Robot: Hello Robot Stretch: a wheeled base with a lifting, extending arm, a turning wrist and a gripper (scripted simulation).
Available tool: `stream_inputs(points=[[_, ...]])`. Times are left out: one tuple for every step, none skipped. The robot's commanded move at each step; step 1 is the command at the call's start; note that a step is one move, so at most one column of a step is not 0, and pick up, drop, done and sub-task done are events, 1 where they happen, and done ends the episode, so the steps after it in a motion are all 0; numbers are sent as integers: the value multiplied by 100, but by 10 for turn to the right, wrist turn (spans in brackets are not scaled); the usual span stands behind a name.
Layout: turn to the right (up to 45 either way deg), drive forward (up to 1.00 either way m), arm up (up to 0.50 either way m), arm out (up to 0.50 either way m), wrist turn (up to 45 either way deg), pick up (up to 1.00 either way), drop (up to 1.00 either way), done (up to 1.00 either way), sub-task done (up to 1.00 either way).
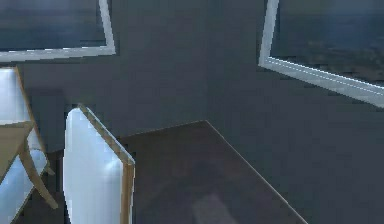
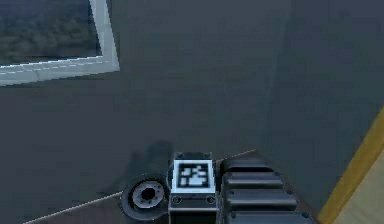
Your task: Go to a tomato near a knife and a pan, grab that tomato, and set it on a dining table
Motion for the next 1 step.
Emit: stream_inputs(points=[[-60, 0, 0, 0, 0, 0, 0, 0, 0]])
